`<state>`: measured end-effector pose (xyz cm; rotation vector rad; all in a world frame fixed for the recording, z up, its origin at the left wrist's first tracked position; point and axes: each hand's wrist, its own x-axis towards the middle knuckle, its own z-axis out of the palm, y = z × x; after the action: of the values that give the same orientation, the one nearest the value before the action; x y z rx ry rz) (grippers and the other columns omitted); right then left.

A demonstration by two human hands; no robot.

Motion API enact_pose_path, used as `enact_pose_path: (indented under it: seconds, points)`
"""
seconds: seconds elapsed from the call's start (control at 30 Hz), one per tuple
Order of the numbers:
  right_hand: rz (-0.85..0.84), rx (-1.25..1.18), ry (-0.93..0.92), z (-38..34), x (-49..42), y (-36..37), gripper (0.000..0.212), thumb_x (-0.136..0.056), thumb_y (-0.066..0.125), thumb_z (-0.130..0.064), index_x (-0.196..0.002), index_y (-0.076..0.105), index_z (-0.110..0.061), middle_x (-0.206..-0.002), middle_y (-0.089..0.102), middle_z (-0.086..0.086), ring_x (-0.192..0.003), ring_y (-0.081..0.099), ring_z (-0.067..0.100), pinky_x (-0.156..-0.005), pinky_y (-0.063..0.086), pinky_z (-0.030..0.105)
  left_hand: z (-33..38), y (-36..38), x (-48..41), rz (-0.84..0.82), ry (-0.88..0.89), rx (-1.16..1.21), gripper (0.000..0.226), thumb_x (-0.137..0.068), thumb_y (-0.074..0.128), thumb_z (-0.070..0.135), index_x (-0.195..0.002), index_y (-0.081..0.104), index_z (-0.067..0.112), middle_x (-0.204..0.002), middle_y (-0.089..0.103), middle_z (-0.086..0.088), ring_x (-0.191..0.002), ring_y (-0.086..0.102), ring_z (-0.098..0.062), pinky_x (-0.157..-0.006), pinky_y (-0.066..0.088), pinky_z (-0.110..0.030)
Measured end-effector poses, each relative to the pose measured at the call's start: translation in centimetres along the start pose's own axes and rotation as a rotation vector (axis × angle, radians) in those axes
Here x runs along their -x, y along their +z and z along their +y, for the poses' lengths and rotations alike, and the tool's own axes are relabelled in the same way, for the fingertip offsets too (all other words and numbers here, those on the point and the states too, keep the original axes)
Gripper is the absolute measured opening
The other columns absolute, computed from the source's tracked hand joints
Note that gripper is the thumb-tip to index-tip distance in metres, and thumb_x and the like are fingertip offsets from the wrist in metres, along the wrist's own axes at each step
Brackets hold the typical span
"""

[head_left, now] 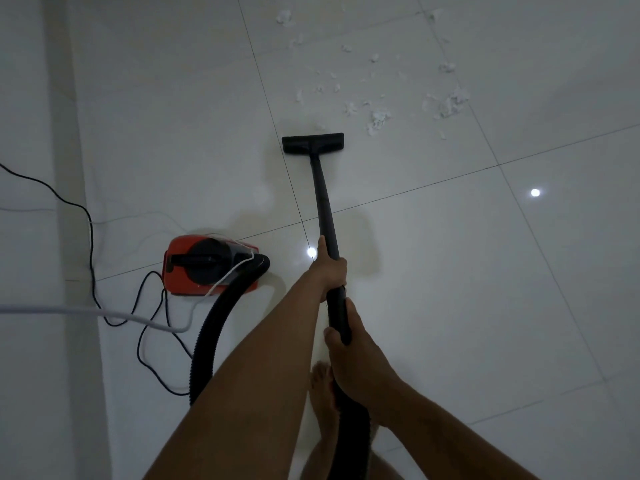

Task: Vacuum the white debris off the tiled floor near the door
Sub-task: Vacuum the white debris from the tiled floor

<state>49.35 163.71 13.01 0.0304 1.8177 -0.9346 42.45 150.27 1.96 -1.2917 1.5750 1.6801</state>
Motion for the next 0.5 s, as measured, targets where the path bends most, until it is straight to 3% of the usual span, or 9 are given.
enact_pose_path:
  seconds: [0.07, 0.1, 0.13, 0.2, 0.27, 0.33, 0.37, 0.43, 0.5]
  points:
    - [0.024, 0.000, 0.021, 0.2, -1.4, 0.2, 0.063, -0.110, 0.039, -0.032, -0.160, 0.006, -0.050, -0.093, 0.064, 0.015, -0.046, 0.057, 0.005, -0.042, 0.046, 0.016, 0.6, -0.2, -0.7, -0.005, -0.005, -0.002, 0.080, -0.103, 0.041, 0.018, -0.154, -0.013, 0.048, -0.135, 0.055, -0.025, -0.071, 0.054, -0.020, -0.072, 0.054, -0.038]
    - [0.047, 0.029, 0.037, 0.4, -2.2, 0.4, 0.064, -0.108, 0.039, -0.039, -0.157, 0.003, -0.058, -0.107, 0.064, 0.024, -0.053, 0.063, 0.008, -0.047, 0.050, 0.018, 0.9, -0.3, -1.1, -0.006, -0.002, -0.003, 0.080, -0.104, 0.041, 0.018, -0.154, -0.013, 0.049, -0.138, 0.054, -0.026, -0.071, 0.054, -0.020, -0.072, 0.055, -0.038]
    - [0.081, 0.076, 0.029, 0.4, -3.0, 0.5, 0.065, -0.103, 0.039, -0.048, -0.152, 0.000, -0.068, -0.127, 0.059, 0.028, -0.071, 0.068, 0.015, -0.055, 0.056, 0.023, 1.3, -0.4, -1.6, -0.007, -0.001, -0.002, 0.080, -0.104, 0.041, 0.019, -0.154, -0.014, 0.048, -0.137, 0.054, -0.026, -0.070, 0.053, -0.020, -0.073, 0.055, -0.039]
    - [0.136, 0.137, -0.006, 0.5, -4.9, 0.5, 0.069, -0.092, 0.037, -0.058, -0.143, -0.004, -0.077, -0.148, 0.047, 0.028, -0.100, 0.050, 0.023, -0.064, 0.059, 0.031, 2.3, -0.4, -2.6, -0.001, -0.002, 0.005, 0.080, -0.104, 0.041, 0.019, -0.154, -0.014, 0.049, -0.124, 0.059, -0.023, -0.069, 0.053, -0.020, -0.077, 0.056, -0.041]
    - [0.151, 0.151, -0.042, 0.6, -6.5, 0.3, 0.068, -0.086, 0.032, -0.064, -0.139, -0.007, -0.080, -0.143, 0.052, 0.028, -0.106, 0.032, 0.019, -0.078, 0.061, 0.041, 3.4, -0.5, -3.4, 0.001, -0.004, 0.014, 0.080, -0.105, 0.041, 0.020, -0.153, -0.014, 0.050, -0.109, 0.056, -0.015, -0.069, 0.054, -0.020, -0.081, 0.057, -0.043]
    - [0.120, 0.192, -0.029, -0.1, -7.7, -0.2, 0.065, -0.079, 0.024, -0.069, -0.133, -0.011, -0.082, -0.132, 0.062, 0.023, -0.107, 0.039, 0.017, -0.109, 0.046, 0.060, 4.6, -0.6, -4.2, 0.004, -0.006, 0.007, 0.079, -0.105, 0.041, 0.022, -0.153, -0.015, 0.050, -0.106, 0.054, -0.012, -0.070, 0.054, -0.020, -0.083, 0.058, -0.044]
    - [0.109, 0.202, -0.019, -0.9, -8.0, -0.7, 0.067, -0.077, 0.022, -0.070, -0.134, -0.013, -0.080, -0.130, 0.064, 0.020, -0.111, 0.050, 0.020, -0.114, 0.040, 0.062, 5.1, -0.7, -4.5, 0.006, -0.008, 0.002, 0.079, -0.105, 0.041, 0.022, -0.153, -0.015, 0.050, -0.106, 0.055, -0.013, -0.070, 0.054, -0.020, -0.083, 0.058, -0.044]
    - [0.082, 0.189, 0.012, -2.8, -8.0, -1.8, 0.069, -0.087, 0.030, -0.066, -0.143, -0.009, -0.074, -0.118, 0.071, 0.014, -0.107, 0.070, 0.029, -0.106, 0.050, 0.054, 6.1, -0.9, -5.3, 0.011, -0.012, -0.006, 0.079, -0.105, 0.041, 0.022, -0.153, -0.016, 0.050, -0.114, 0.058, -0.019, -0.070, 0.054, -0.020, -0.081, 0.058, -0.044]
    - [0.036, 0.092, 0.015, -3.9, -8.3, -3.0, 0.065, -0.105, 0.040, -0.044, -0.156, 0.001, -0.056, -0.092, 0.072, 0.008, -0.073, 0.072, 0.020, -0.072, 0.061, 0.033, 7.2, -1.1, -6.1, 0.014, -0.011, -0.009, 0.080, -0.105, 0.041, 0.022, -0.153, -0.017, 0.049, -0.119, 0.058, -0.021, -0.070, 0.054, -0.020, -0.080, 0.058, -0.043]
